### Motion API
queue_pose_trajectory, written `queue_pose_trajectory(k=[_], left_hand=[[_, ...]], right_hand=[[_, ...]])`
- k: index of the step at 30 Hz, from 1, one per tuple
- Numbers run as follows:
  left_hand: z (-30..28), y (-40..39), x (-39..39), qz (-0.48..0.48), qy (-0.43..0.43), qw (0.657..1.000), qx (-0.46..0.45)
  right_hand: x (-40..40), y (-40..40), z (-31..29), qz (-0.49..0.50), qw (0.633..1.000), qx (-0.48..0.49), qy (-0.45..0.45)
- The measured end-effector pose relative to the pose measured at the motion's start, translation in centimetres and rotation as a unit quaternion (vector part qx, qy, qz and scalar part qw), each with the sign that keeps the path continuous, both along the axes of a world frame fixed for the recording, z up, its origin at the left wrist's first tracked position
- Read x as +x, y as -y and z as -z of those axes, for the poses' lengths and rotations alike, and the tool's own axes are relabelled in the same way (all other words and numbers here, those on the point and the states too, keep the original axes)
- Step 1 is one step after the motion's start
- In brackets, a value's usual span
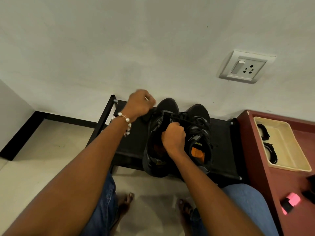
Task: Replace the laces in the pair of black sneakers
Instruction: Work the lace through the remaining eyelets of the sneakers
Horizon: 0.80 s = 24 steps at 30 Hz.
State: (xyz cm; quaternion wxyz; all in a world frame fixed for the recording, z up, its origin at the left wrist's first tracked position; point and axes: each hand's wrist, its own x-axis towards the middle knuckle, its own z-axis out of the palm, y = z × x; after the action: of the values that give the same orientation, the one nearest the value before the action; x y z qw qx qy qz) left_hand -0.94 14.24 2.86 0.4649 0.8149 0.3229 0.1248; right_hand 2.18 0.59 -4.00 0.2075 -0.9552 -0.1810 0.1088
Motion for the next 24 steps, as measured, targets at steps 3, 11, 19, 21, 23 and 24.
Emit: queue_pose_trajectory(k=[3,11,19,21,23,24], left_hand=[[2.0,0.4,0.6,0.128,-0.155,0.965,0.171],[1.9,0.1,1.0,0.001,-0.118,0.993,-0.024],[-2.5,-0.8,-0.4,-0.161,0.393,0.78,-0.46],[-3.2,-1.0,-0.8,-0.16,0.414,0.773,-0.454],[-2.9,-0.6,-0.7,-0.158,0.351,0.844,-0.373],[-2.5,-0.3,-0.5,-0.149,0.301,0.895,-0.293]], right_hand=[[0.1,0.1,0.0,0.002,1.0,-0.005,-0.003],[0.5,0.4,0.1,0.018,0.999,0.001,-0.028],[0.4,0.5,0.1,0.013,1.0,0.003,-0.023],[0.4,0.5,0.1,0.011,1.0,0.001,-0.024],[0.4,0.5,0.1,0.011,1.0,-0.001,-0.021],[0.4,0.4,0.2,0.01,1.0,-0.002,-0.019]])
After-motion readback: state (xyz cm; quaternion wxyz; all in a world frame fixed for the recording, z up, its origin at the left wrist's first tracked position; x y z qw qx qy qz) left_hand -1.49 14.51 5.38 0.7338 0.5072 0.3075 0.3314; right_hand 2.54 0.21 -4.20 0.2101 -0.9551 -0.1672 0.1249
